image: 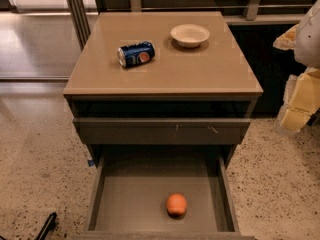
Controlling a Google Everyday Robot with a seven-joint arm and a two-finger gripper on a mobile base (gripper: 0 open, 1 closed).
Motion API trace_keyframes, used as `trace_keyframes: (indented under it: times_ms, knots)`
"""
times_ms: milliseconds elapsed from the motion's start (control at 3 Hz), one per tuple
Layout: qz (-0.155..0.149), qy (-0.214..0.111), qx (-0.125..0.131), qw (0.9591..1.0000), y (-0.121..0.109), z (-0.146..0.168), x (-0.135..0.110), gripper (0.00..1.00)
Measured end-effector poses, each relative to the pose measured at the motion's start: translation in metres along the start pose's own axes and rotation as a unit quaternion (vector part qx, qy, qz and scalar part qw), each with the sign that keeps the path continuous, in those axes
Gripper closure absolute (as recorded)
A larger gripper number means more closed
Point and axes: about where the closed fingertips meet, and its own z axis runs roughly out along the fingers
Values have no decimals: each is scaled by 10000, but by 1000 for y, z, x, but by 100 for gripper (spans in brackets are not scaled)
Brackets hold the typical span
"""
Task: Pick orange from middle drawer and place on counter
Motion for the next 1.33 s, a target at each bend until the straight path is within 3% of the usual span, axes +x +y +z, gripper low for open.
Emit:
trace_keyframes:
  times_ms: [333,667,1000,1333]
  knots:
    - [-19,-13,38,10000,0,-2,-1,0]
    - [-38,-335,163,9993,5,8,2,0]
    - [410,-894,67,9951,32,55,20,0]
    - [926,-1483,-236,9843,57,130,26,0]
